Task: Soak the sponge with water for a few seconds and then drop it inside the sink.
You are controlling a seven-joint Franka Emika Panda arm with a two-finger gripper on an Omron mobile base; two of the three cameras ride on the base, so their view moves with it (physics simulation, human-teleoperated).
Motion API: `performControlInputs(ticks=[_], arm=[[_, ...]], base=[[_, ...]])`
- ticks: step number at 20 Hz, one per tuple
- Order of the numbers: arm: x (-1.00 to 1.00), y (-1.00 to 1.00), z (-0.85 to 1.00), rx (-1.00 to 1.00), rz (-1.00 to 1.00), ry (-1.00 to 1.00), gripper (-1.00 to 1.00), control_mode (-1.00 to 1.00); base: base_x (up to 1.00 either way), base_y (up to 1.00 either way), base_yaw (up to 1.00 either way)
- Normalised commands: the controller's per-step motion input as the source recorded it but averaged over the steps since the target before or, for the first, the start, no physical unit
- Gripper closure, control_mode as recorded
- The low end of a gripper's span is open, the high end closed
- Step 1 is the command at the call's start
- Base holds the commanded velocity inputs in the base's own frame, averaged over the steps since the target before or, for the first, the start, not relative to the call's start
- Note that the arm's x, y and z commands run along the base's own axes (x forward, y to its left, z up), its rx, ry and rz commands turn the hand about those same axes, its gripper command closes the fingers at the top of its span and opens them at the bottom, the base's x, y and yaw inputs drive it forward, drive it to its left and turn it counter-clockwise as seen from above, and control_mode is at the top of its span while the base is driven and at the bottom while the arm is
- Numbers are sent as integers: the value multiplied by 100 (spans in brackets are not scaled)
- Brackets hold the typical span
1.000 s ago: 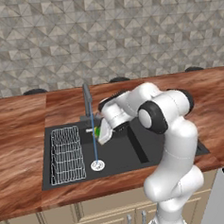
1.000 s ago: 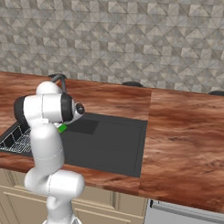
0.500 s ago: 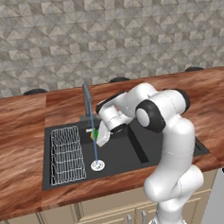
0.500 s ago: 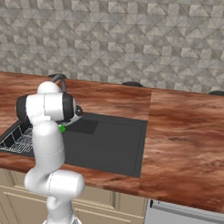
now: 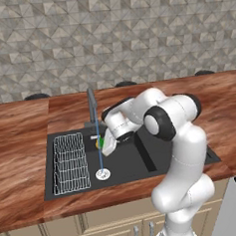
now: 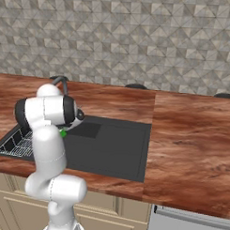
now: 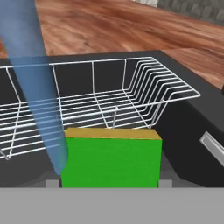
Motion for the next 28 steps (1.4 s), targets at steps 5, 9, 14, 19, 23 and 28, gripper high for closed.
performControlInputs(ticks=[5,9,14,19,23,28], arm=[[-8,2,0,0,2,0,100,-100],[-4,3,0,0,1,0,100,-100],[-25,0,0,0,1,0,100,-100],[-5,0,0,0,1,0,100,-100],[0,0,0,0,0,0,100,-100],[0,0,0,0,0,0,100,-100]], base=[[0,0,0],[0,0,0],[0,0,0],[0,0,0],[0,0,0],[0,0,0]])
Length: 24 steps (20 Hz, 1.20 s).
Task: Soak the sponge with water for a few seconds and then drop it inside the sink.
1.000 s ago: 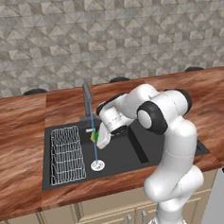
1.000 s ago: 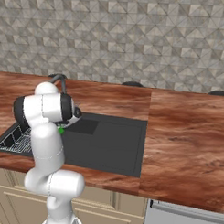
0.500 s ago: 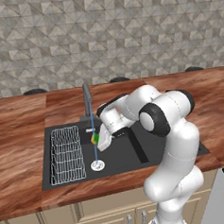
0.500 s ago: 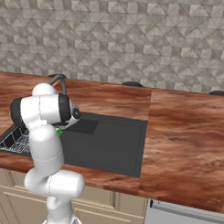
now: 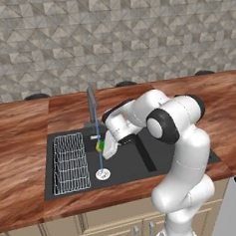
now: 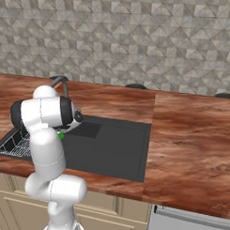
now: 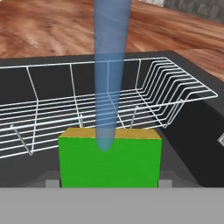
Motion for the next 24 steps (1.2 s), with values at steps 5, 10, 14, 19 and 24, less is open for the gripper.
performControlInputs(ticks=[5,10,14,19,24], arm=[[0,0,0,0,0,0,100,-100],[0,0,24,-5,-3,11,100,-100],[-6,-19,49,-6,-10,14,100,-100],[-2,-21,42,-2,-9,10,100,-100],[-4,-14,13,0,-6,6,100,-100]], base=[[0,0,0],[0,0,0],[0,0,0],[0,0,0],[0,0,0]])
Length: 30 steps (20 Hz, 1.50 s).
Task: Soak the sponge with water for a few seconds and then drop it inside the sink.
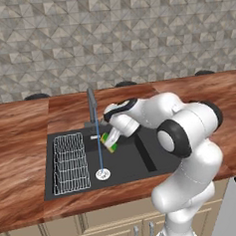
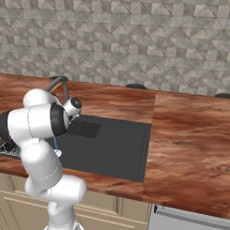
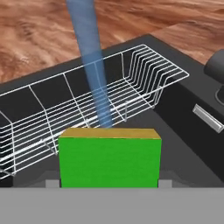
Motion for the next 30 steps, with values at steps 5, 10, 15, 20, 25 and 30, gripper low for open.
performControlInputs(ticks=[5,10,15,20,25,30], arm=[[-11,-21,0,-1,-6,3,100,-100],[-6,-36,0,-5,-10,8,100,-100],[0,-40,0,-8,-15,14,100,-100],[0,-22,0,-9,-17,15,100,-100],[0,-5,0,-7,-14,11,100,-100],[0,0,-4,-1,-10,9,100,-100]], base=[[0,0,0],[0,0,0],[0,0,0],[0,0,0],[0,0,0],[0,0,0]])
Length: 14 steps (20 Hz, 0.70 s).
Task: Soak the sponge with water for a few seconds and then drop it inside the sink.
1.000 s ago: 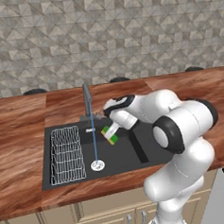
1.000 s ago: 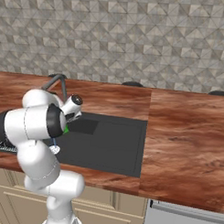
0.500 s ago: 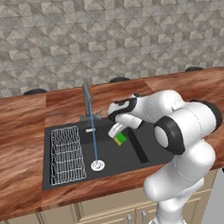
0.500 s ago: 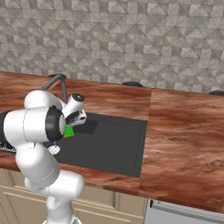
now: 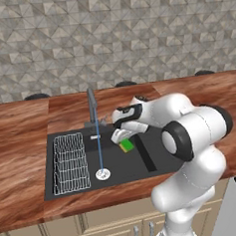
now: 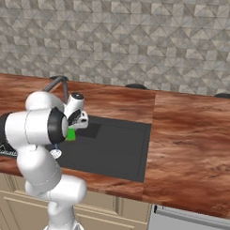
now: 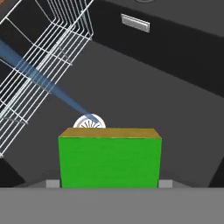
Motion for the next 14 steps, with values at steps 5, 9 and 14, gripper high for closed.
performControlInputs(ticks=[5,9,14], arm=[[0,0,-28,0,-10,6,100,-100],[5,0,-48,0,-7,0,100,-100],[10,0,-46,0,-3,0,100,-100]], base=[[0,0,0],[0,0,0],[0,0,0]])
